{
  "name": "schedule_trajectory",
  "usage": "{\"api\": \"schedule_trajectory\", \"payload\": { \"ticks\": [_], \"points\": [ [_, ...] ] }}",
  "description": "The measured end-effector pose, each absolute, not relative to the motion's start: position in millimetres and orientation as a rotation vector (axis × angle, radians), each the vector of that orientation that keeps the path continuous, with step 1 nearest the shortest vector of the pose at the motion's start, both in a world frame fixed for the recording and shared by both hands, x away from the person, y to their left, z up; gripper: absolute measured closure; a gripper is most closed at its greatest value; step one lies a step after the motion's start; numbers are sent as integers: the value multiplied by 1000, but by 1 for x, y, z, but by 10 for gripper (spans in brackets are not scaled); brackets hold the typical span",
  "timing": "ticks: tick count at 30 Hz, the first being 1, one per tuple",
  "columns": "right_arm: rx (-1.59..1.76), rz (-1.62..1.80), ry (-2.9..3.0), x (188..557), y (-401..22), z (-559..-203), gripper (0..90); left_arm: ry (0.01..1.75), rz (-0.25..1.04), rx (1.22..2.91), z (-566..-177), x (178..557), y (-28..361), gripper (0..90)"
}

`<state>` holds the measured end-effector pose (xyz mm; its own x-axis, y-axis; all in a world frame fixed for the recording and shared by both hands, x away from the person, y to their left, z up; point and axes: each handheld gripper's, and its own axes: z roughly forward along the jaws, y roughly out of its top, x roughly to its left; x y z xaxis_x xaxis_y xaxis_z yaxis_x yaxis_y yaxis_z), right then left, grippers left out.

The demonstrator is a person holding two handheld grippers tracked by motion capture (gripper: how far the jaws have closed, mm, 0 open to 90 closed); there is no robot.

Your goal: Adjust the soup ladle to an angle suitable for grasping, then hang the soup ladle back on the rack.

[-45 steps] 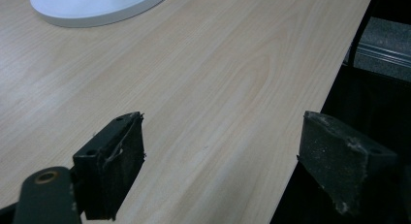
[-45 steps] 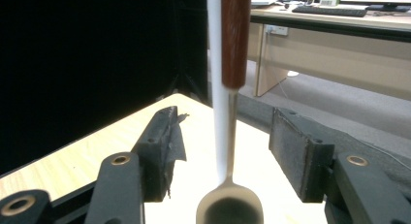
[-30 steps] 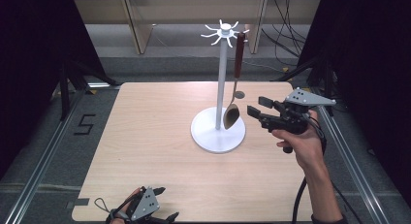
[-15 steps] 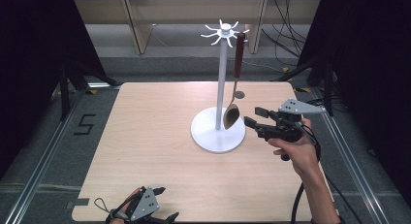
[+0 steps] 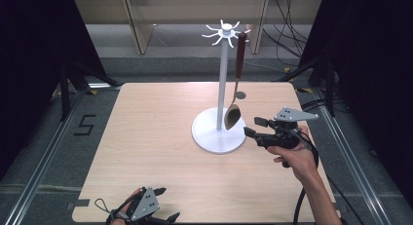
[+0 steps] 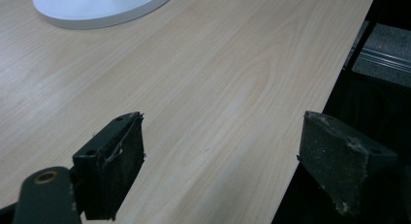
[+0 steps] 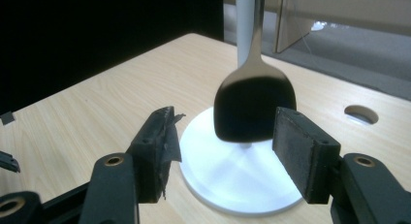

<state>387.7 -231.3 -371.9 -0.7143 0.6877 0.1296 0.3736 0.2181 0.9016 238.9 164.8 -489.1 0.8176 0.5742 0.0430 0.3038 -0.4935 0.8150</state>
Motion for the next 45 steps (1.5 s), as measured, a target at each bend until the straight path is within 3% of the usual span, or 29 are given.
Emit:
{"api": "schedule_trajectory", "payload": {
  "ticks": [22, 45],
  "points": [
    [992, 1366, 2288, 385, -232, -405, 406, 630, 410, 2106, -490, 238, 164, 157],
    [944, 1333, 2366, 360, -226, -429, 362, 625, 413, 2122, -489, 238, 166, 157]
  ]
}}
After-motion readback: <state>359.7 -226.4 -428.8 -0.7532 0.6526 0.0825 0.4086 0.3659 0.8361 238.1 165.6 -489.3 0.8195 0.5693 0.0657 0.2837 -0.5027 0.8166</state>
